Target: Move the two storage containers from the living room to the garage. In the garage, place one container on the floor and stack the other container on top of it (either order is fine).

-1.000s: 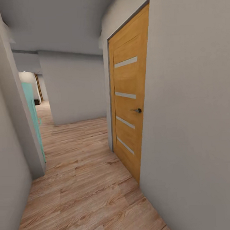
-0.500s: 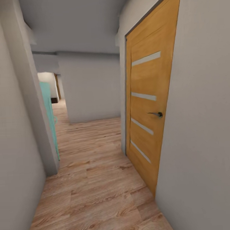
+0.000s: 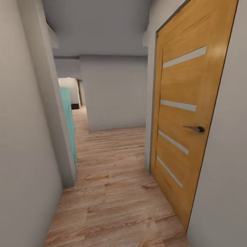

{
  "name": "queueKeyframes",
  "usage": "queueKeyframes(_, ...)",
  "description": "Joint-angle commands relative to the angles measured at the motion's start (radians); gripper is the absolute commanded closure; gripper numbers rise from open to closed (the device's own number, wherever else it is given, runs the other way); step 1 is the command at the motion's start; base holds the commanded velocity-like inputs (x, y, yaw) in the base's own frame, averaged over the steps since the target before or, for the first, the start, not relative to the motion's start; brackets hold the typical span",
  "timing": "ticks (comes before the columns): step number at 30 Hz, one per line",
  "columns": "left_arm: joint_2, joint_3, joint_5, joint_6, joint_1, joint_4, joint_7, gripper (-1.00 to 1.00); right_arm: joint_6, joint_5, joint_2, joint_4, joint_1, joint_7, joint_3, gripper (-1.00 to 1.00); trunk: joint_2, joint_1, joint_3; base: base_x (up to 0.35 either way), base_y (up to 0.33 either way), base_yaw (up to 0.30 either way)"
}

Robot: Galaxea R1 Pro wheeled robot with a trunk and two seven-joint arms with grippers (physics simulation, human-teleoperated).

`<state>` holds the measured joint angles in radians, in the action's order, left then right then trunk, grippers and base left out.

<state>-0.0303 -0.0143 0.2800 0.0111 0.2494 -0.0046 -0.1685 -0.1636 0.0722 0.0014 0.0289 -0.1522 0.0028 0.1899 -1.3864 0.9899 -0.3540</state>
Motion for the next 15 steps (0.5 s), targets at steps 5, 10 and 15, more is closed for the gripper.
queueKeyframes(5, -0.002, -0.001, 0.004, 0.001, 0.001, 0.0, -0.002, -1.0, -0.005, 0.008, 0.0, 0.003, -0.001, 0.0, 0.008, -1.0, -0.001, 0.001, -0.001, 0.321, 0.0, 0.27)
queueKeyframes(10, -0.002, -0.001, 0.003, 0.001, 0.001, 0.0, -0.003, -1.0, -0.005, 0.008, 0.0, 0.003, -0.001, 0.0, 0.008, -1.0, -0.001, 0.001, -0.001, 0.321, 0.0, 0.27)
queueKeyframes(15, -0.002, -0.001, 0.002, 0.001, 0.001, 0.0, -0.003, -1.0, -0.005, 0.008, 0.0, 0.003, -0.001, 0.0, 0.008, -1.0, -0.001, 0.001, -0.001, 0.321, 0.0, 0.27)
